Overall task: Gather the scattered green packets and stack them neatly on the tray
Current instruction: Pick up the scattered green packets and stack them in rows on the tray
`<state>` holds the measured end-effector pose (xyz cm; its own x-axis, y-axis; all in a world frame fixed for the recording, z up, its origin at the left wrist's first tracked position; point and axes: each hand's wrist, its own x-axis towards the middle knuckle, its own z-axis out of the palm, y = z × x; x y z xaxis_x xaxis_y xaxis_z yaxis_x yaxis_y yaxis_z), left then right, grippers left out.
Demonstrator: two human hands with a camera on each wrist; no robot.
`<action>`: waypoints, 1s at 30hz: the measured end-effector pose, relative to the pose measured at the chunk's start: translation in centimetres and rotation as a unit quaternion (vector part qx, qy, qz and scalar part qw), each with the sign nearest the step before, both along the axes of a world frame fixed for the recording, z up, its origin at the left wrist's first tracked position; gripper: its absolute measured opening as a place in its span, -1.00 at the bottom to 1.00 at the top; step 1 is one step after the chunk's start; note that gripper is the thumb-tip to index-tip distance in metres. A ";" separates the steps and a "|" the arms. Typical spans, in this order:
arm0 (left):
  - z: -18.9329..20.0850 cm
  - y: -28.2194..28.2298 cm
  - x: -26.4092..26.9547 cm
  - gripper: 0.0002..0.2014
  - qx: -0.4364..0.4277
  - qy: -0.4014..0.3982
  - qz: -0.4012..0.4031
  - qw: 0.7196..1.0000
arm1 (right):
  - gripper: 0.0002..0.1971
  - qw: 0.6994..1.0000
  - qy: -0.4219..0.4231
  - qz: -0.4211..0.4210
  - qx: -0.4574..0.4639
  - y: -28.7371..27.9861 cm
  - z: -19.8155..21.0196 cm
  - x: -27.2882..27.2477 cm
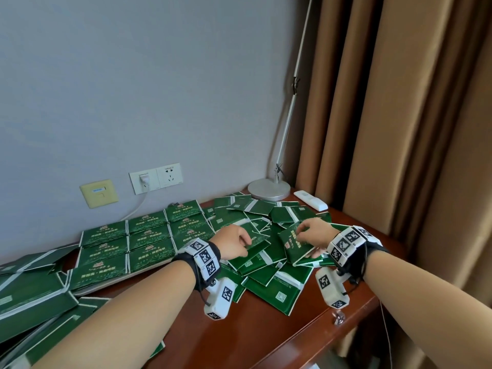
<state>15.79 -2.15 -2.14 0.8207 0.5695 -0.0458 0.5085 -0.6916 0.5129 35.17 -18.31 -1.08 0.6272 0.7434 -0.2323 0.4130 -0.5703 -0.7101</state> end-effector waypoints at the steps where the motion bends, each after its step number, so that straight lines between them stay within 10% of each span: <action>1: -0.1 -0.2 0.0 -0.75 -0.004 0.004 -0.003 1.000 | -0.83 1.000 -0.006 0.017 -0.021 -0.3 -0.1 0.0; 11: -1.8 1.5 0.0 -0.58 0.030 0.025 0.087 0.995 | -0.55 0.973 -0.206 0.061 -0.084 0.5 -1.0 2.6; 23: -2.2 1.9 -0.1 -0.25 0.049 0.113 0.103 0.987 | -0.14 0.952 -0.251 0.125 -0.123 2.8 -2.4 2.6; 30: -1.6 1.1 0.0 -0.22 0.020 0.079 0.126 0.989 | -0.31 0.966 -0.225 0.074 -0.105 2.3 -2.0 2.7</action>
<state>15.79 -1.05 -3.75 0.6371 0.7587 -0.1363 0.7389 -0.5508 0.3881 37.89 -16.03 -3.08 0.5901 0.7987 -0.1176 0.7406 -0.5936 -0.3148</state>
